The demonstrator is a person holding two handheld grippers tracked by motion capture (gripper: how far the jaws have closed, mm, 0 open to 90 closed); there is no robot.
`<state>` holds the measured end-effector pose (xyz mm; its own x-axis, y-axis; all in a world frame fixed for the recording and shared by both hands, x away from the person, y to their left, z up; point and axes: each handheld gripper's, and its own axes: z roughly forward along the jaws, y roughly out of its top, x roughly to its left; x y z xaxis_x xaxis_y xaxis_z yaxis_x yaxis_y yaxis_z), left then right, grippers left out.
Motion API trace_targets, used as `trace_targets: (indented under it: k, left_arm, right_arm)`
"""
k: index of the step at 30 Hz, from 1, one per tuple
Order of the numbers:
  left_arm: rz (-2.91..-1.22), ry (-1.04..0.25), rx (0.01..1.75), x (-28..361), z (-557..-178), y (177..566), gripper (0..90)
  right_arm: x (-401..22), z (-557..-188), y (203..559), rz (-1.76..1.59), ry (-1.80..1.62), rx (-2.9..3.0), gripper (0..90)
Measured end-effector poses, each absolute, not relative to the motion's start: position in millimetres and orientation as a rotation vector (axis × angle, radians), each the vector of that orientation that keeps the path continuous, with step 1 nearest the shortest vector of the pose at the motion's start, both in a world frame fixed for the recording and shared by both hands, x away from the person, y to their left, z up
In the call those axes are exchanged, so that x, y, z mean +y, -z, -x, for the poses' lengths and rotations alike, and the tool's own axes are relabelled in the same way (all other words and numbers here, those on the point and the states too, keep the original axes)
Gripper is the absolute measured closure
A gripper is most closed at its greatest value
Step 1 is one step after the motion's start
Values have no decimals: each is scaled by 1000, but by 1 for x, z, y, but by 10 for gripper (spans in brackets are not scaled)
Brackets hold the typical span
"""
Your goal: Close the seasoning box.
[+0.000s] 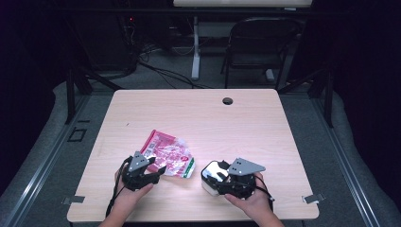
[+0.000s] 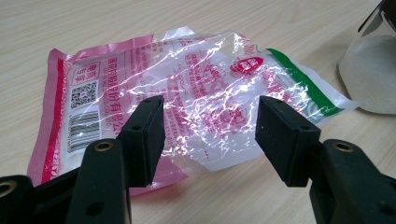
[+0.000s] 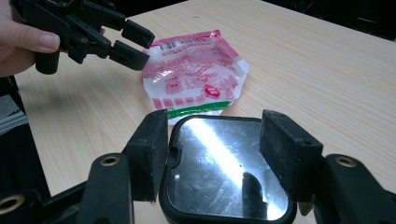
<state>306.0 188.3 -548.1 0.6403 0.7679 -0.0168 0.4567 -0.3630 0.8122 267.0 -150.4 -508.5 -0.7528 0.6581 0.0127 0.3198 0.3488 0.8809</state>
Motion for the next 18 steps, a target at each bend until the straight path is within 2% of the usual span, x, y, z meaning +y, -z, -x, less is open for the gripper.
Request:
trace_targets:
  k: [18]
  left_arm:
    - [-2016,-470,961,189,-307,549,428]
  right_arm:
    - [-162,-273,506,-930,-1385,2232,428]
